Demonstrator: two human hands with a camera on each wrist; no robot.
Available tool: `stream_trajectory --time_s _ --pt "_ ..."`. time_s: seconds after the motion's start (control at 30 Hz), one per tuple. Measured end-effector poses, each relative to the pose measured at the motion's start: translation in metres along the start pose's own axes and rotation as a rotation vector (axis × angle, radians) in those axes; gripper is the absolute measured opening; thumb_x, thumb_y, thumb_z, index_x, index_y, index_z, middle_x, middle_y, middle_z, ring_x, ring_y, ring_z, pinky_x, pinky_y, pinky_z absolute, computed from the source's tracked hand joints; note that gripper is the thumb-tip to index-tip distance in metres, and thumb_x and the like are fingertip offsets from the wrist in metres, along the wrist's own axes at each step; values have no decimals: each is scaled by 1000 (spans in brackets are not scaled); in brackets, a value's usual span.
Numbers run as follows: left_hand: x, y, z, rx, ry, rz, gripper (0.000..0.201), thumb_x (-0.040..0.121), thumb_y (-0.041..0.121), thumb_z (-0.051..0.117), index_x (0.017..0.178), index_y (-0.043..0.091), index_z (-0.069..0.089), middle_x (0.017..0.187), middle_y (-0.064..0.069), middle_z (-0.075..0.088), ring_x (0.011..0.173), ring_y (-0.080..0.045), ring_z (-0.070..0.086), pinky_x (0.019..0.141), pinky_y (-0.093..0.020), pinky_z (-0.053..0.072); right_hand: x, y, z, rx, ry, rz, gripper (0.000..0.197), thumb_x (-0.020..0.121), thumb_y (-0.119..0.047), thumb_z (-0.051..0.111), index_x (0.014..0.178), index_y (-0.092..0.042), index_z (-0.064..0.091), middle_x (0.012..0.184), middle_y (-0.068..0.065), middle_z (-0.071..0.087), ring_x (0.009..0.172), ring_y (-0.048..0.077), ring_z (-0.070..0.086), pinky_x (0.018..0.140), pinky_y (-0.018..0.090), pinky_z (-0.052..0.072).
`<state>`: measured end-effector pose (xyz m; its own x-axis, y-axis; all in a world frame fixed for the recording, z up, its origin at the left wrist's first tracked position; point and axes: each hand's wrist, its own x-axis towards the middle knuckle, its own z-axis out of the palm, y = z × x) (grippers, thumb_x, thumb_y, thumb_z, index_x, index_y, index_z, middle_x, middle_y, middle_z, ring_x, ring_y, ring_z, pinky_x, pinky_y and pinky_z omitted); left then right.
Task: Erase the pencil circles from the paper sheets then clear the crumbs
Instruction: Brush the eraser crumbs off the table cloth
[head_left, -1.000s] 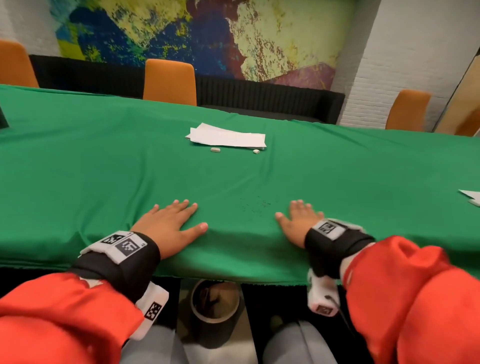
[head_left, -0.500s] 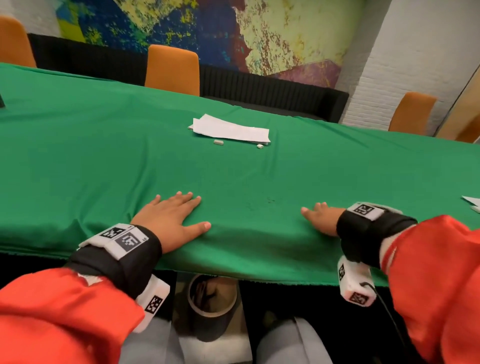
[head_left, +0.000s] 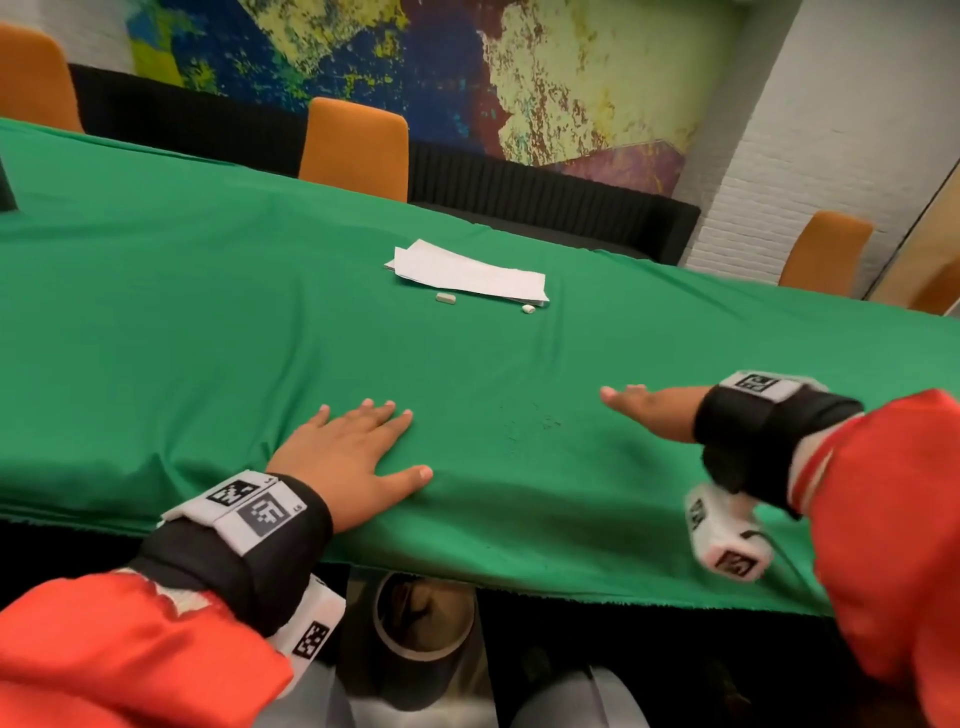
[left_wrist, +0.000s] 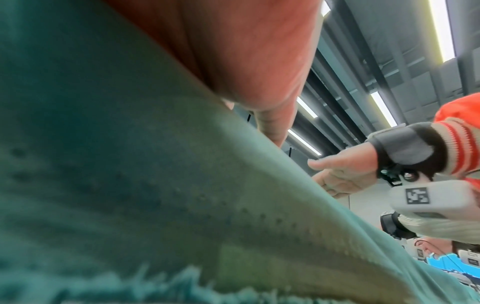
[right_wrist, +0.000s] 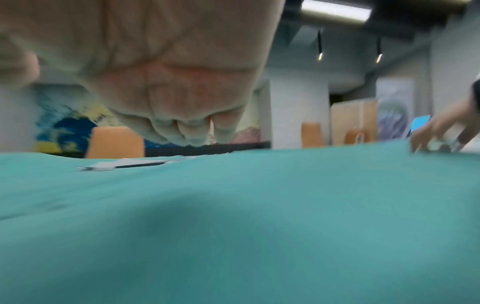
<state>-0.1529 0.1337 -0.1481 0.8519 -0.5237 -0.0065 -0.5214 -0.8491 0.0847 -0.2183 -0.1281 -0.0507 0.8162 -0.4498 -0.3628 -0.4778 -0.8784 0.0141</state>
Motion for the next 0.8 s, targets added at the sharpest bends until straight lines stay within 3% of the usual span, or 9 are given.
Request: stream_trajectory --time_s 0.1,0.27,0.43,0.53,0.57,0.63,0.67,0.77,0.8 --pt "-1 -1 1 5 7 14 114 47 77 -12 151 33 4 159 11 0 146 -6 -1 117 -36 2 14 27 -12 -192 -27 145 67 99 -51 11 149 -8 17 156 11 17 143 22 19 111 27 15" --pt "0 -3 5 -1 29 22 98 66 82 0 151 34 2 159 11 -1 145 -5 -3 118 -36 0 42 38 -9 -364 -92 195 78 94 -59 6 148 -5 22 154 13 21 141 24 23 112 30 17" --pt "2 -4 6 8 36 31 110 50 77 -11 151 35 1 159 12 -2 145 -4 -3 117 -36 -1 50 22 15 -368 -57 63 85 92 -63 12 147 1 13 155 17 14 141 25 24 113 30 18" --pt "1 -3 6 7 38 30 107 53 78 -11 151 35 1 159 13 -2 145 -4 -4 117 -35 -1 37 1 17 -283 -140 -178 124 60 -93 1 150 -7 -3 157 3 -6 145 16 5 115 27 2" --pt "1 -3 5 8 37 30 110 50 77 -13 151 35 1 159 13 -2 145 -4 -4 117 -35 -1 36 -4 15 -236 -158 -194 119 62 -91 -1 150 -11 -4 156 -2 -6 145 14 5 114 25 0" --pt "0 -2 4 6 32 27 112 47 76 -15 151 36 0 159 14 -3 145 -4 -5 117 -35 -2 42 -7 5 -71 -71 -116 80 89 -66 5 151 -15 -3 157 -1 -4 145 15 8 113 24 2" --pt "0 -2 4 4 29 27 112 47 76 -15 151 36 0 158 14 -3 145 -4 -5 117 -34 -2 43 -6 0 -36 -22 -75 78 90 -63 4 151 -14 -2 158 3 -3 145 17 9 114 26 4" --pt "-1 -2 3 3 28 26 112 47 76 -14 151 36 1 159 14 -2 145 -3 -5 117 -34 -2 66 12 -4 -299 -89 -43 143 38 -94 -19 151 -9 9 156 16 10 143 26 18 114 32 13" --pt "-1 -2 3 3 26 25 112 47 76 -14 151 36 1 159 14 -2 145 -3 -5 117 -34 -2 66 12 2 -327 -111 -41 143 42 -96 -15 150 -6 11 155 18 13 142 27 20 115 33 15"
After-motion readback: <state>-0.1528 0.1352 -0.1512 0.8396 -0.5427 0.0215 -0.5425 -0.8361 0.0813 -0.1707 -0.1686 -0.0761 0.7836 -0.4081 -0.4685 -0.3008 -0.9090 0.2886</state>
